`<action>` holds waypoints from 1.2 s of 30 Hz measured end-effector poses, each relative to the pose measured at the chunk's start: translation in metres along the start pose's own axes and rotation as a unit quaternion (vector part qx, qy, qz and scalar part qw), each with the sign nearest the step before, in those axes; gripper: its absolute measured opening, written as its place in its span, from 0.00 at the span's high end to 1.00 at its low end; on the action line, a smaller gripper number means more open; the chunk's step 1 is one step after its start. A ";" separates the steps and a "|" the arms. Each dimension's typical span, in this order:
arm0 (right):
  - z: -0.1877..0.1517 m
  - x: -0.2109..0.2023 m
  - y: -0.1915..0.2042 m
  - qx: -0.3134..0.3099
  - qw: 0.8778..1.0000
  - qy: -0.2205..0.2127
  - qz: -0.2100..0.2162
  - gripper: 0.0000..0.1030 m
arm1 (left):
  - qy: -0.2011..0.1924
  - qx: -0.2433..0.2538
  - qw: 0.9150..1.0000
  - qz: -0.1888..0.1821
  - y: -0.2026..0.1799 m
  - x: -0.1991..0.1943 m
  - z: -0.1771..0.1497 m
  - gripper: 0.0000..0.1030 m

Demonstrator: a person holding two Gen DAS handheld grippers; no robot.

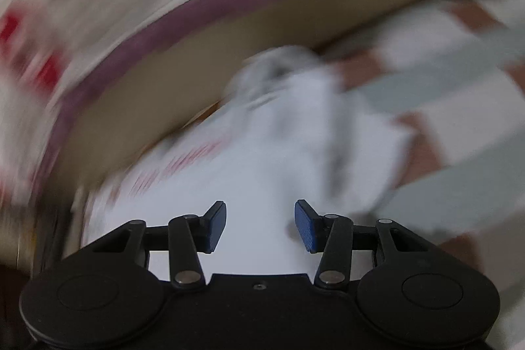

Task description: Fold clothes

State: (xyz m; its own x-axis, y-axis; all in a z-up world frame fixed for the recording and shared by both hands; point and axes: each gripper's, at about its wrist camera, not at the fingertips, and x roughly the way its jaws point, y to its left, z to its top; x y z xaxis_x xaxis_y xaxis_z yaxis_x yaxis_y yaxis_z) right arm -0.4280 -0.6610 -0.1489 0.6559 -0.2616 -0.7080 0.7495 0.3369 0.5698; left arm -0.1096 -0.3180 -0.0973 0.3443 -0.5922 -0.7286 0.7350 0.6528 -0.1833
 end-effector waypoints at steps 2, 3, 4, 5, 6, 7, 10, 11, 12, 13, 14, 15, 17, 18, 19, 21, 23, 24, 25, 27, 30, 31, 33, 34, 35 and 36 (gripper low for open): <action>0.009 0.005 -0.031 0.047 0.998 -0.028 -0.044 0.49 | -0.001 0.019 0.999 -0.027 -0.035 0.022 0.007 0.42; 0.011 0.008 -0.039 0.063 0.996 -0.027 -0.054 0.49 | -0.002 0.035 0.999 -0.033 -0.052 0.032 0.010 0.42; 0.012 0.012 -0.047 0.079 0.994 -0.026 -0.065 0.49 | -0.005 0.052 0.998 -0.038 -0.068 0.042 0.013 0.42; 0.014 0.015 -0.055 0.094 0.992 -0.024 -0.075 0.49 | -0.007 0.069 0.997 -0.044 -0.085 0.051 0.017 0.42; 0.015 0.019 -0.063 0.110 0.990 -0.023 -0.085 0.47 | -0.008 0.082 0.995 -0.049 -0.097 0.060 0.020 0.42; 0.016 0.023 -0.063 0.109 0.990 -0.020 -0.091 0.43 | -0.007 0.091 0.994 -0.054 -0.107 0.069 0.023 0.42; 0.021 0.040 -0.058 0.088 0.990 -0.017 -0.106 0.43 | -0.004 0.119 0.991 -0.068 -0.138 0.093 0.030 0.42; 0.023 0.046 -0.055 0.069 0.991 -0.020 -0.109 0.43 | -0.006 0.130 0.989 -0.068 -0.147 0.101 0.032 0.42; 0.025 0.053 -0.051 0.050 0.992 -0.023 -0.112 0.42 | -0.007 0.141 0.988 -0.069 -0.154 0.108 0.033 0.42; 0.027 0.060 -0.047 0.030 0.993 -0.025 -0.114 0.60 | -0.009 0.151 0.986 -0.069 -0.160 0.113 0.033 0.42; 0.029 0.066 -0.043 0.011 0.993 -0.028 -0.117 0.78 | -0.012 0.159 0.984 -0.073 -0.166 0.117 0.033 0.42; 0.031 0.069 -0.039 -0.005 0.993 -0.032 -0.117 0.95 | -0.016 0.166 0.983 -0.078 -0.171 0.120 0.032 0.42; 0.035 0.067 -0.031 -0.024 0.993 -0.063 -0.098 0.95 | -0.031 0.182 0.978 -0.097 -0.181 0.123 0.031 0.42; 0.037 0.061 -0.029 -0.025 0.992 -0.091 -0.079 0.95 | -0.040 0.194 0.974 -0.105 -0.187 0.123 0.029 0.41; 0.041 0.053 -0.026 -0.029 0.991 -0.114 -0.057 0.95 | -0.049 0.209 0.970 -0.112 -0.192 0.124 0.028 0.39; 0.047 0.037 -0.019 -0.035 0.986 -0.160 -0.012 0.95 | -0.064 0.243 0.960 -0.127 -0.206 0.124 0.024 0.36; 0.050 0.018 -0.010 -0.039 0.980 -0.183 0.065 0.95 | -0.070 0.267 0.951 -0.140 -0.221 0.124 0.021 0.35; 0.050 0.009 -0.005 -0.046 0.974 -0.188 0.118 0.95 | -0.071 0.271 0.949 -0.147 -0.228 0.123 0.020 0.33; 0.048 0.001 0.002 -0.059 0.967 -0.187 0.162 0.95 | -0.072 0.270 0.948 -0.154 -0.233 0.123 0.020 0.32; 0.042 -0.012 0.014 -0.082 0.951 -0.177 0.242 0.95 | -0.082 0.254 0.948 -0.172 -0.239 0.120 0.021 0.31; 0.031 -0.021 0.028 -0.108 0.926 -0.142 0.333 0.95 | -0.102 0.222 0.952 -0.184 -0.238 0.115 0.027 0.29; 0.028 -0.019 0.031 -0.117 0.922 -0.122 0.347 0.95 | -0.111 0.206 0.955 -0.179 -0.235 0.115 0.030 0.31; 0.025 -0.016 0.033 -0.130 0.917 -0.100 0.363 0.95 | -0.127 0.166 0.964 -0.166 -0.223 0.115 0.040 0.63; 0.024 -0.016 0.033 -0.135 0.916 -0.094 0.367 0.95 | -0.123 0.148 0.967 -0.170 -0.214 0.117 0.046 0.96; 0.023 -0.016 0.034 -0.140 0.917 -0.087 0.364 0.95 | -0.127 0.136 0.969 -0.165 -0.202 0.115 0.053 0.96; 0.023 -0.017 0.034 -0.145 0.918 -0.080 0.361 0.95 | -0.139 0.128 0.970 -0.151 -0.189 0.109 0.061 0.96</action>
State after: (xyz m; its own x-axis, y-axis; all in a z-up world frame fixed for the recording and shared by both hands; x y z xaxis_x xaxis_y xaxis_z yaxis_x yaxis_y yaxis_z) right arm -0.4117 -0.6658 -0.1083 0.9943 0.0018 -0.1061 0.0750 0.6953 0.7148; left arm -0.1753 -0.5344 -0.1018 0.2093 -0.8658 -0.4546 0.9357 0.3123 -0.1640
